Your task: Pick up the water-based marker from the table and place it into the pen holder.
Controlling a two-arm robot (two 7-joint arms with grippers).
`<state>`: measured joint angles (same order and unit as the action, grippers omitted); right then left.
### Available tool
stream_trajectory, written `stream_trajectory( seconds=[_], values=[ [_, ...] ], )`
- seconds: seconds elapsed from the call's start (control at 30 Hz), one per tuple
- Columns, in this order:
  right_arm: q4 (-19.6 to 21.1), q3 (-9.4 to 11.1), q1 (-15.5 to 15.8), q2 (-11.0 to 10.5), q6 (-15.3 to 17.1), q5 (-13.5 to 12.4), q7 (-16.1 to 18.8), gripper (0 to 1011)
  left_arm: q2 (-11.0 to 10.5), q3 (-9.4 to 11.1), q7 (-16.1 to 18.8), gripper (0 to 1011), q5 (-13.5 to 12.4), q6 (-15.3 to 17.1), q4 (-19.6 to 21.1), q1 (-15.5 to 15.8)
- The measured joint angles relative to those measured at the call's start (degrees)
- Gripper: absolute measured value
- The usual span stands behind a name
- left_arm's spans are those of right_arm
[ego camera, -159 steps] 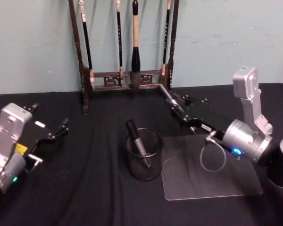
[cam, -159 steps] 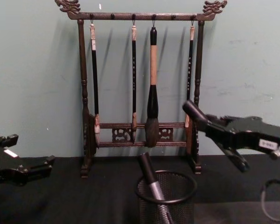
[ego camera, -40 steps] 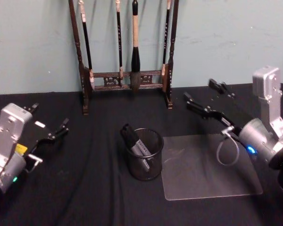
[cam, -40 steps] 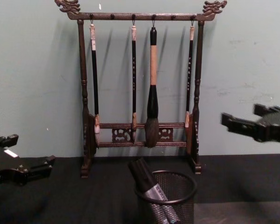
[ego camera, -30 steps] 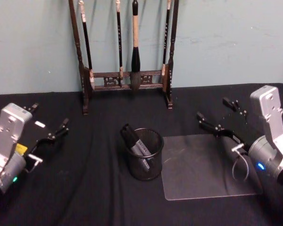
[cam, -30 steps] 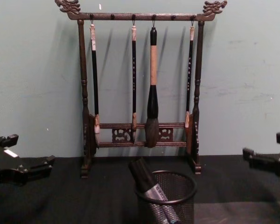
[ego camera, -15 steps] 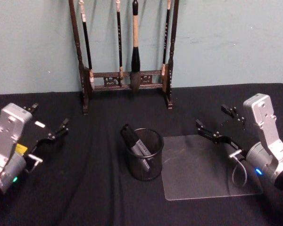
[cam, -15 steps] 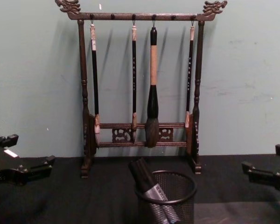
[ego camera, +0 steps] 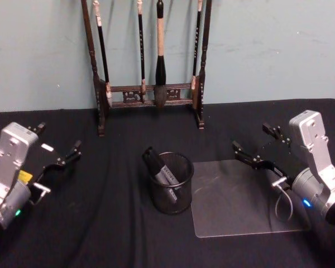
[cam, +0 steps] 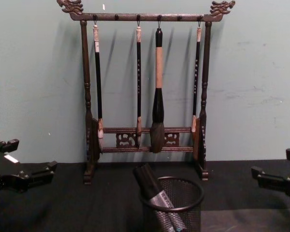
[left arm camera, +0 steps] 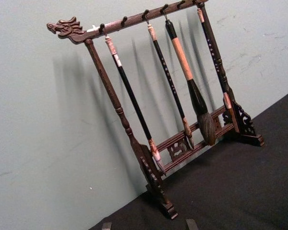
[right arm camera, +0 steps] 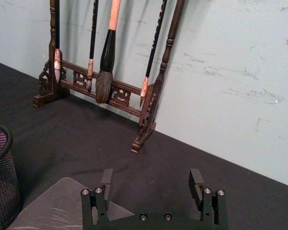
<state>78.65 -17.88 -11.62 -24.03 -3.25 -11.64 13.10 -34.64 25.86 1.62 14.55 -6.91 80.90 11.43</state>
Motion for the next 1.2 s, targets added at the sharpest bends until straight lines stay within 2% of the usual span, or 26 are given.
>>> stream_trajectory(
  seconds=[1.2],
  values=[
    [0.06, -0.01, 0.00, -0.04, 0.00, -0.07, 0.00, 1002, 0.00, 0.00, 0.00, 1001, 0.00, 0.00, 0.00, 0.00]
  ],
)
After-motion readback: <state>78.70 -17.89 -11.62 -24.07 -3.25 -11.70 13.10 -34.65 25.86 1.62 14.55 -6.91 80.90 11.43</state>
